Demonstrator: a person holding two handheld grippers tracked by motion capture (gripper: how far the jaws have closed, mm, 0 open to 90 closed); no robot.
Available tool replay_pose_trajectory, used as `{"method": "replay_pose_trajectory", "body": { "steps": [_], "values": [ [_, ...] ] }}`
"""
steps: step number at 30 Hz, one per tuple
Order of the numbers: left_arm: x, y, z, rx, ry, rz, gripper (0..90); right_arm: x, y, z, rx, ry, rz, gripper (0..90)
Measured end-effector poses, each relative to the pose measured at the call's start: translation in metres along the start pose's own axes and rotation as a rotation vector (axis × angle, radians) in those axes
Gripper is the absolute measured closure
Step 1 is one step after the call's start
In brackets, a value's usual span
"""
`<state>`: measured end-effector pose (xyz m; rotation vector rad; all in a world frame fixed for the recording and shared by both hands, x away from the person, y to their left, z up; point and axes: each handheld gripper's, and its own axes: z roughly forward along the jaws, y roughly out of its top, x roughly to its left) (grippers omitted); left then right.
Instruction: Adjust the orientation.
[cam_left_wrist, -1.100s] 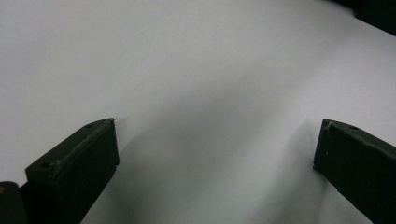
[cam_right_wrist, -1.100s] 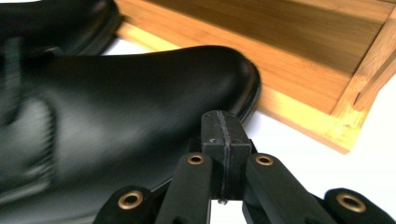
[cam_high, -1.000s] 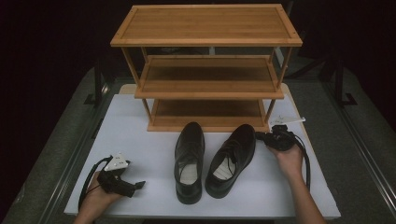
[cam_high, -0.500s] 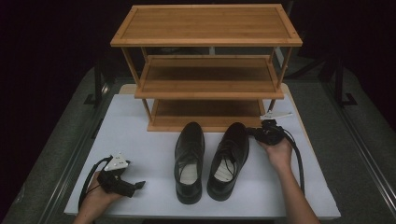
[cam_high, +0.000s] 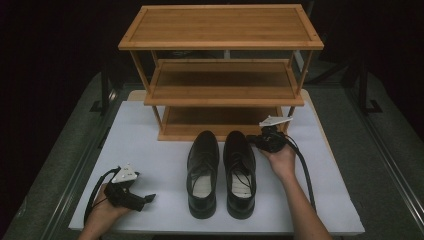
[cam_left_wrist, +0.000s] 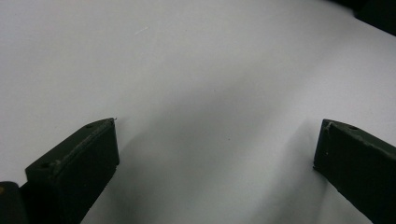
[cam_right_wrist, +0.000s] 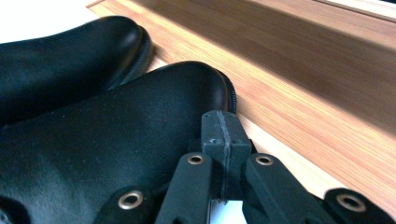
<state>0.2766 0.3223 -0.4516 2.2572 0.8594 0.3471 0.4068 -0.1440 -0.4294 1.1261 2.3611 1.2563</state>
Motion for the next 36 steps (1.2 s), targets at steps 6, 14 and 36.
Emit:
{"method": "replay_pose_trajectory", "body": {
  "steps": [6,14,36],
  "values": [
    [0.000,0.000,0.000,0.000,0.000,-0.001,0.0,0.005,0.004,0.005,0.005,0.010,-0.006,89.8],
    [0.000,0.000,0.000,0.000,0.000,0.000,0.0,0.010,-0.012,-0.018,0.013,0.051,-0.021,89.8],
    [0.000,0.000,0.000,0.003,0.000,0.001,0.0,0.039,-0.049,-0.049,0.016,0.132,-0.013,89.8]
  ]
}}
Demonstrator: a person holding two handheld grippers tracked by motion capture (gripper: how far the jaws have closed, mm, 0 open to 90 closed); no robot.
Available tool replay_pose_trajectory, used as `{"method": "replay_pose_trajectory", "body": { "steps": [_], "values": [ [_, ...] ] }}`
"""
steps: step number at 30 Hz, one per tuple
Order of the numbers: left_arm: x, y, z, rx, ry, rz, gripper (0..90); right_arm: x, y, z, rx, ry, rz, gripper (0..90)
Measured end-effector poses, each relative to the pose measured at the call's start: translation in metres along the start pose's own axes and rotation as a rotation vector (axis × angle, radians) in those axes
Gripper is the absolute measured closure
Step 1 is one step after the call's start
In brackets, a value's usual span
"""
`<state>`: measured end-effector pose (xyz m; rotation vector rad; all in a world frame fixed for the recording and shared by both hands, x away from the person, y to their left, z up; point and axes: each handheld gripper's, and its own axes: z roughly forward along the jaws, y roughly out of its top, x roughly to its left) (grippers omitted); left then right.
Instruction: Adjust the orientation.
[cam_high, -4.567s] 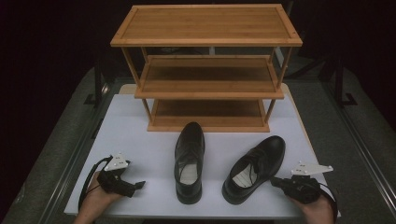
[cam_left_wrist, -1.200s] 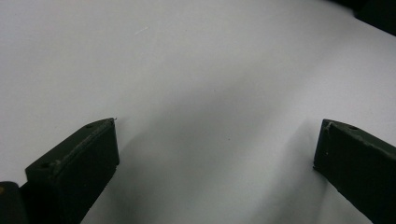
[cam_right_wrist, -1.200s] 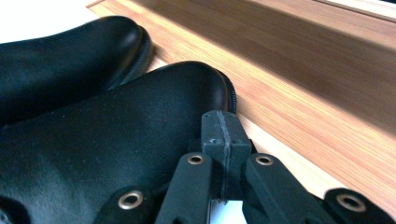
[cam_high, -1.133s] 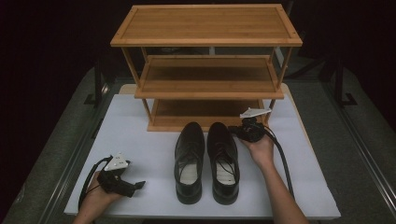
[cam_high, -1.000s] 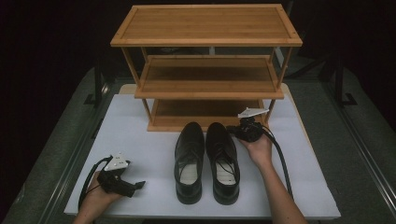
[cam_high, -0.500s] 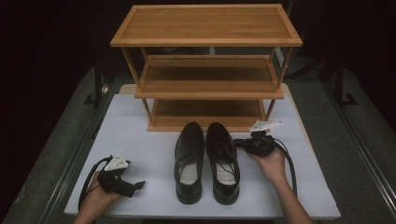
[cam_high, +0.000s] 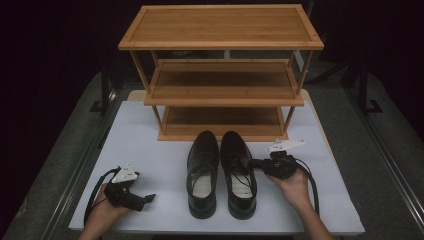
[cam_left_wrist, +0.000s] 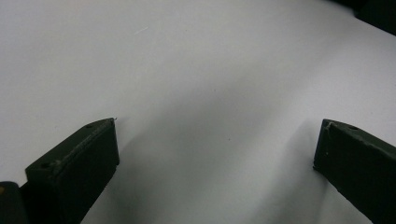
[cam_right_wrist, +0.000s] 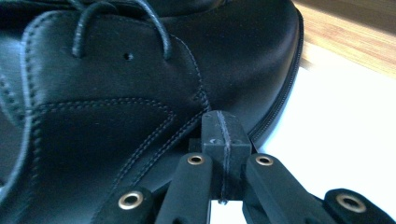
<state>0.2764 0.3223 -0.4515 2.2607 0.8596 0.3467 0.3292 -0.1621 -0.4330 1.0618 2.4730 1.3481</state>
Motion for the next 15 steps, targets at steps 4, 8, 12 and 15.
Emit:
{"method": "replay_pose_trajectory", "body": {
  "steps": [4,8,12,15],
  "values": [
    [0.000,0.000,0.000,0.000,0.000,0.000,0.0,0.004,-0.001,-0.002,-0.007,0.004,-0.006,89.8],
    [0.000,0.000,0.000,0.001,0.000,0.000,0.0,0.009,-0.002,-0.005,-0.009,0.015,-0.006,89.8],
    [0.000,0.000,0.000,0.000,0.001,0.001,0.0,0.015,-0.004,-0.005,-0.009,0.031,-0.015,89.8],
    [0.000,0.000,0.000,-0.001,0.001,0.001,0.0,0.019,-0.004,-0.005,-0.002,0.040,-0.028,89.8]
  ]
}}
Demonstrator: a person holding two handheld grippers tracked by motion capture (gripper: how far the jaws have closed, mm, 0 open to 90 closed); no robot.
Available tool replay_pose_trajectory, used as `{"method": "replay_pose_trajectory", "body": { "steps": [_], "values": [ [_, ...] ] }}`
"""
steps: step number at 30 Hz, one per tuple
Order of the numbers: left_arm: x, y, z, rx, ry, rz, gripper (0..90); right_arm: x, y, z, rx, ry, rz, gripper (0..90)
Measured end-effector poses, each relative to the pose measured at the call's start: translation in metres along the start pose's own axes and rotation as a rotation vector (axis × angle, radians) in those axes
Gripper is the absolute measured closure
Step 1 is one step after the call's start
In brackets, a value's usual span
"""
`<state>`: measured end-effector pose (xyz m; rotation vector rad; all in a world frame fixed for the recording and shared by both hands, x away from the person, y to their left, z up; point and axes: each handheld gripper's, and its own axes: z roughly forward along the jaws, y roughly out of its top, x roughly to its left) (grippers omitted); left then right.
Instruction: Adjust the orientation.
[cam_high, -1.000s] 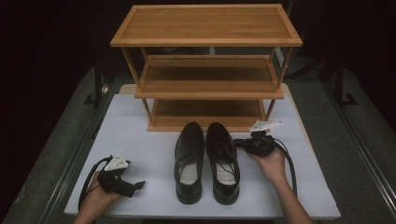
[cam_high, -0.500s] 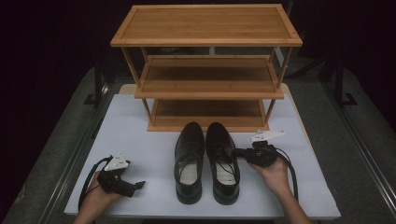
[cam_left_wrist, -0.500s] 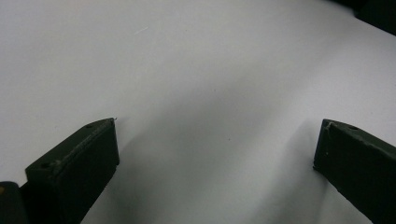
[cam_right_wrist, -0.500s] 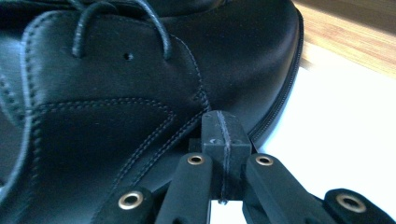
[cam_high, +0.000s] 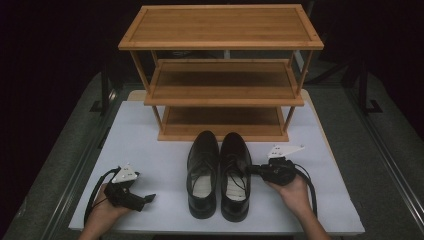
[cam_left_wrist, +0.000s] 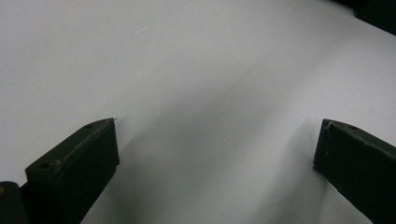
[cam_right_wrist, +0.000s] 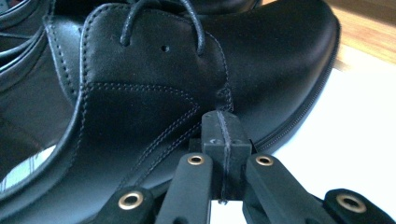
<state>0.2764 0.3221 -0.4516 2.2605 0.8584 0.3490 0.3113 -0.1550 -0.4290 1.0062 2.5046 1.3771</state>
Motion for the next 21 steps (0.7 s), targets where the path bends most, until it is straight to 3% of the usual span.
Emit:
{"method": "replay_pose_trajectory", "body": {
  "steps": [4,11,15,21],
  "values": [
    [0.000,0.000,0.000,0.001,-0.001,0.000,0.0,-0.006,0.000,-0.005,-0.016,-0.013,0.015,89.5],
    [0.000,0.001,-0.001,-0.004,-0.003,-0.002,0.0,-0.014,0.002,-0.011,-0.025,-0.075,0.049,66.7],
    [-0.002,0.008,-0.002,-0.036,-0.010,-0.009,0.0,-0.016,0.005,-0.017,-0.041,-0.084,0.070,52.1],
    [-0.006,0.029,-0.009,-0.128,-0.058,-0.037,0.0,-0.012,0.009,-0.026,-0.077,-0.077,0.061,43.9]
  ]
}}
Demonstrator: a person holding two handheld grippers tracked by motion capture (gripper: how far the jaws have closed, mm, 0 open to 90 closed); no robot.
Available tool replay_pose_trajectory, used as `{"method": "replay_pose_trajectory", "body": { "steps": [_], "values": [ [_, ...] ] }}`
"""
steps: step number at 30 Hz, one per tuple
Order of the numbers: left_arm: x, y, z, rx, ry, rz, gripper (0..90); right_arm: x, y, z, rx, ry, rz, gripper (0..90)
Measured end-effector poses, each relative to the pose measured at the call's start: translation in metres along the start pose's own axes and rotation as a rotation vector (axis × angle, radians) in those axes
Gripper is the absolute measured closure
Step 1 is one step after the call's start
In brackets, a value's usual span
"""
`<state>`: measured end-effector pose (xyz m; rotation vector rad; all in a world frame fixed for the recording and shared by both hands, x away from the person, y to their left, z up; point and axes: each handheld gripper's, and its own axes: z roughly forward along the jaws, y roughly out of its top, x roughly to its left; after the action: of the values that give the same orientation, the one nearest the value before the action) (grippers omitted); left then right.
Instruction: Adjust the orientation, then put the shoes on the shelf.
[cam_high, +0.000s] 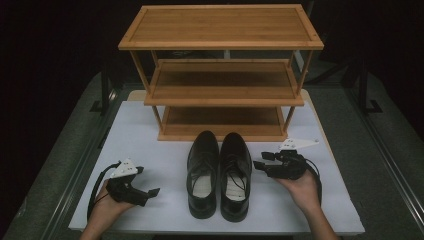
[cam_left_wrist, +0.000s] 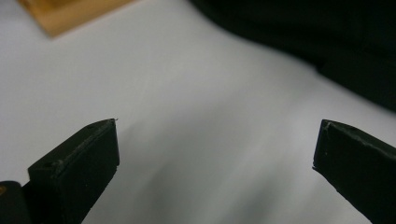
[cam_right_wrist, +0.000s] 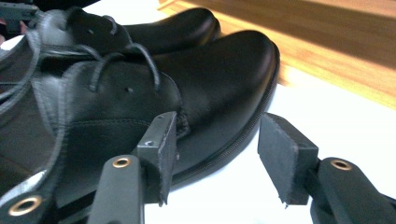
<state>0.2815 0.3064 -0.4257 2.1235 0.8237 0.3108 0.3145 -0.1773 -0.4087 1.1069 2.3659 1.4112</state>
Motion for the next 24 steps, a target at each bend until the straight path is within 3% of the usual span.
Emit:
{"method": "replay_pose_trajectory", "body": {
  "steps": [15,17,23,24],
  "values": [
    [-0.017,0.065,0.008,-0.108,-0.069,0.045,0.0,0.022,0.014,-0.014,-0.063,0.051,-0.013,35.4],
    [-0.020,0.072,0.009,-0.120,-0.088,0.055,7.3,0.025,0.016,-0.016,-0.069,0.057,-0.017,34.8],
    [-0.026,0.091,0.017,-0.152,-0.115,0.066,8.7,0.032,0.021,-0.016,-0.065,0.065,-0.042,36.6],
    [-0.027,0.094,0.019,-0.157,-0.124,0.071,12.6,0.033,0.022,-0.016,-0.067,0.070,-0.044,36.6]
  ]
}}
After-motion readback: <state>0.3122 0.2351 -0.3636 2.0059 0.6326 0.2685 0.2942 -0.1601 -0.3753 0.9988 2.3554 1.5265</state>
